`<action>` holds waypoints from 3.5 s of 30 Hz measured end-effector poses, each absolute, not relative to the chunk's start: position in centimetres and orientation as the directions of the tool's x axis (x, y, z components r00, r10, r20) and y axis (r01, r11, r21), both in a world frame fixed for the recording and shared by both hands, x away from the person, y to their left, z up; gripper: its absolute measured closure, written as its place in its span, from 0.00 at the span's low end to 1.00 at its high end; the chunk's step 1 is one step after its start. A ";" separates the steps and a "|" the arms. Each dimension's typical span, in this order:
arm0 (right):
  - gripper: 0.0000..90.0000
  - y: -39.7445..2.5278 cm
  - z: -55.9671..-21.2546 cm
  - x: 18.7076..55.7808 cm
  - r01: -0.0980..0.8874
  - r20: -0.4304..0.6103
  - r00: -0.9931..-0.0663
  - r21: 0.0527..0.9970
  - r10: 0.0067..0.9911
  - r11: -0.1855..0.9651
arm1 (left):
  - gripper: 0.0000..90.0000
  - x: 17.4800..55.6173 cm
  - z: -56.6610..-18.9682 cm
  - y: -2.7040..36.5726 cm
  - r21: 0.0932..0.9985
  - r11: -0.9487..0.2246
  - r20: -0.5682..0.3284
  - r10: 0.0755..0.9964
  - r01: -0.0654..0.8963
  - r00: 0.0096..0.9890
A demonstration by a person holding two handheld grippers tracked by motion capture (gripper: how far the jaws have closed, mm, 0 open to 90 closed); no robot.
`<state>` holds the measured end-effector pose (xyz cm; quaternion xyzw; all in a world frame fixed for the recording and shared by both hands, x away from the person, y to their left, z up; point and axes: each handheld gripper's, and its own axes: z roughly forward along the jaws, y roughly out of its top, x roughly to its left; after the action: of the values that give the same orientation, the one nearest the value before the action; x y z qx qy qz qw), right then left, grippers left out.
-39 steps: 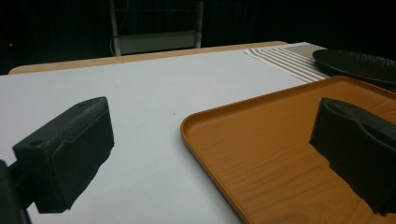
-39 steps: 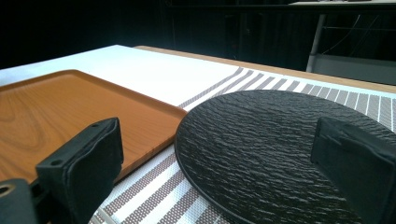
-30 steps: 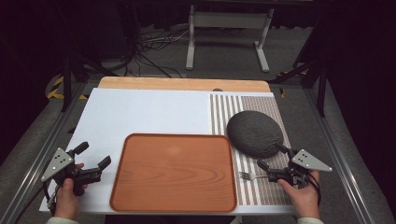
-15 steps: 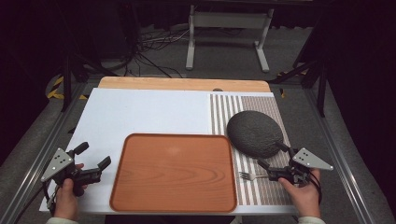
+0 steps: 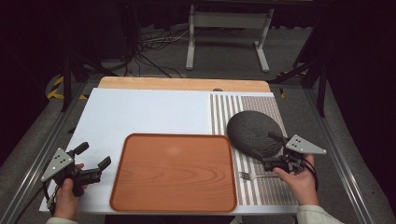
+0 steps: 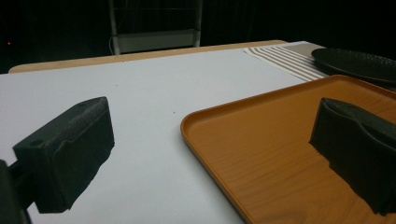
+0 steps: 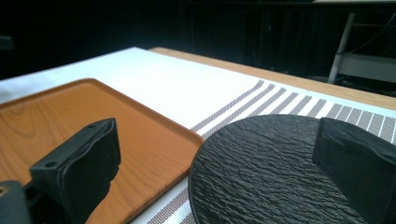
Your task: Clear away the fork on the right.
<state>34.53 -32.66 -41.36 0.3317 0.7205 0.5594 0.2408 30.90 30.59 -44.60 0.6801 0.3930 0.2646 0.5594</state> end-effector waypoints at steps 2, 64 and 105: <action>0.04 -32.5 -41.1 34.7 0.232 0.030 -0.684 0.956 0.729 0.179 | 0.01 30.9 -44.6 30.6 0.968 -0.067 -0.080 0.829 0.242 0.553; 0.09 -30.1 -37.5 37.0 0.301 -0.138 -0.919 0.364 0.371 0.882 | 0.01 31.0 -44.6 30.4 0.965 -0.076 -0.080 0.824 0.249 0.561; 0.83 -28.4 -41.2 36.8 0.062 -0.017 -0.998 -0.041 0.061 0.997 | 0.01 30.9 -44.5 30.5 0.965 -0.076 -0.083 0.821 0.252 0.564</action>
<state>36.75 -28.45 -41.24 0.0307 0.9993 -0.0208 0.0080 30.94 30.52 -44.54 0.6874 0.3906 0.2556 0.5564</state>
